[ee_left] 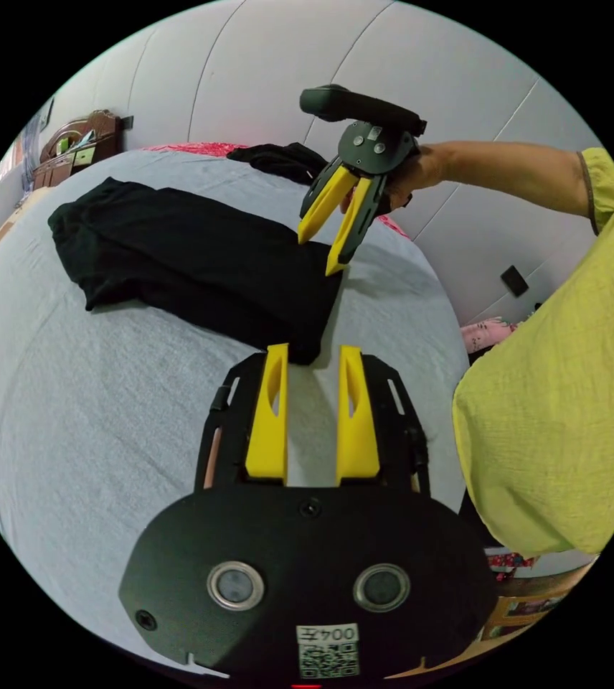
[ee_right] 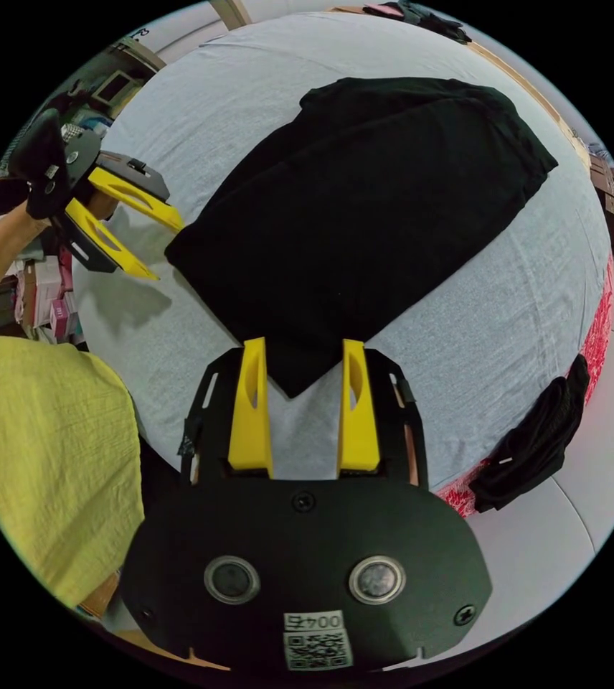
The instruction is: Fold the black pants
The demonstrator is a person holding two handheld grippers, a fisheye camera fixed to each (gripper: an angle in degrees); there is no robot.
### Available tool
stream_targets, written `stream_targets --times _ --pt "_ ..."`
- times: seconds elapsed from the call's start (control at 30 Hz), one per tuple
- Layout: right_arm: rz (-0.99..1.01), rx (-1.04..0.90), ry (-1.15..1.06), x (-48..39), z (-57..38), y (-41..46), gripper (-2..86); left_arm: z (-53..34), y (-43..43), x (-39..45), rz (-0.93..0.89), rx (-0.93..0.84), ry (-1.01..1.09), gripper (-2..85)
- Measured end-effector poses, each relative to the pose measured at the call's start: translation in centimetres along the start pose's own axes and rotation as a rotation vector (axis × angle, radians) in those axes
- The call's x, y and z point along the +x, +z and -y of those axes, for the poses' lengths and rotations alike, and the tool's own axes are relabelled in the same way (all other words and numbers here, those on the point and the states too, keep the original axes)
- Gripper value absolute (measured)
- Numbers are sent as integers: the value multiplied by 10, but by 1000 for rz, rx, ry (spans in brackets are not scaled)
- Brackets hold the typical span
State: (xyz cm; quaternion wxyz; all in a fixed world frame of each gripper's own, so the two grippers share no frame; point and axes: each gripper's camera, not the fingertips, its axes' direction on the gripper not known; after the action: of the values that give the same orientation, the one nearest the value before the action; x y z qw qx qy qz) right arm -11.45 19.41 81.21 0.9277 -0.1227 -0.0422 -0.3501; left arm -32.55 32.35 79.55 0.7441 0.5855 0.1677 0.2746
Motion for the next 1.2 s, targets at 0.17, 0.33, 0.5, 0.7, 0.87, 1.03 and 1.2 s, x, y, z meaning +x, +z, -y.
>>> stream_targets --times 0.17,0.33,0.5,0.7,0.87,1.03,1.2 --pt "11 6 18 3 2 -1 145 1 2 0 12 -26 -27 42" --pt "-10 -2 16 0 6 -1 145 -22 -11 -2 3 -31 -121 19" --pt "-3 1 27 3 8 -3 145 -34 -32 6 17 25 -175 49" --pt "-10 -3 32 5 10 -6 144 -7 -17 30 112 -23 -19 75" --pt "-11 -4 31 8 11 -10 145 -10 -13 30 79 4 40 54" --pt "3 8 33 15 8 -14 142 -7 -7 32 102 -56 143 39" --pt "6 -5 26 20 8 -20 137 -2 8 47 72 -91 227 46"
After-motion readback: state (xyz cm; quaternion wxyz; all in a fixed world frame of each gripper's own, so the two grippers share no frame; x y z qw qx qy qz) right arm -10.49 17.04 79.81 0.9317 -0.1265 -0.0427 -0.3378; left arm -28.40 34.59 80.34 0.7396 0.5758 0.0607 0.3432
